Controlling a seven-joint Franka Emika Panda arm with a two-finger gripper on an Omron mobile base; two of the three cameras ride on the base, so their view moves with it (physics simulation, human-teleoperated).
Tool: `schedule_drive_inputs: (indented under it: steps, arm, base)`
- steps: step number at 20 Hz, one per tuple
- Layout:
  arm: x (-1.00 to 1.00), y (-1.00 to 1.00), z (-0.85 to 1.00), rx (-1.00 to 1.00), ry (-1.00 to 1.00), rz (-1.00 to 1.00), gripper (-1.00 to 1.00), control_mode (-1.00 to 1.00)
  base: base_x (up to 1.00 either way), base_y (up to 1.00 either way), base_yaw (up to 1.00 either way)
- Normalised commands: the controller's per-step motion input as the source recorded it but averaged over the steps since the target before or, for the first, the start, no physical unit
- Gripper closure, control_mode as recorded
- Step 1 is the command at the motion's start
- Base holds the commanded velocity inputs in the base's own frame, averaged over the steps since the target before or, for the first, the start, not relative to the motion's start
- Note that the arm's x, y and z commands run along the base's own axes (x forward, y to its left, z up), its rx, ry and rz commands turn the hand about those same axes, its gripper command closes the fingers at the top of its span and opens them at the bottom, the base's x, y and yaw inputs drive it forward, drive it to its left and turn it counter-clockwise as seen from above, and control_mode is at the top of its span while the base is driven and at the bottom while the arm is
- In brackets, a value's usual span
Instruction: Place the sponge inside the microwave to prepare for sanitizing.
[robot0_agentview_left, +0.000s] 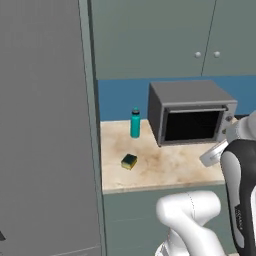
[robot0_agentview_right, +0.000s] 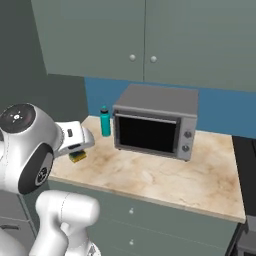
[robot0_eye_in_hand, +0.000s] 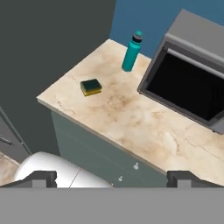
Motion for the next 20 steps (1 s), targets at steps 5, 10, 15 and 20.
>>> schedule_drive_inputs:
  steps: [5,10,15,20]
  arm:
    - [0.0,0.0,0.0,0.0,0.0,0.0,-1.0,1.0]
    - [0.0,0.0,0.0,0.0,0.0,0.0,-1.0,1.0]
    - [0.0,0.0,0.0,0.0,0.0,0.0,-1.0,1.0]
    - [0.0,0.0,0.0,0.0,0.0,0.0,-1.0,1.0]
  base:
    - [0.06,0.32,-0.03]
    - [0.14,0.28,-0.04]
    - [0.37,0.21,-0.03]
    - [0.29,0.18,-0.03]
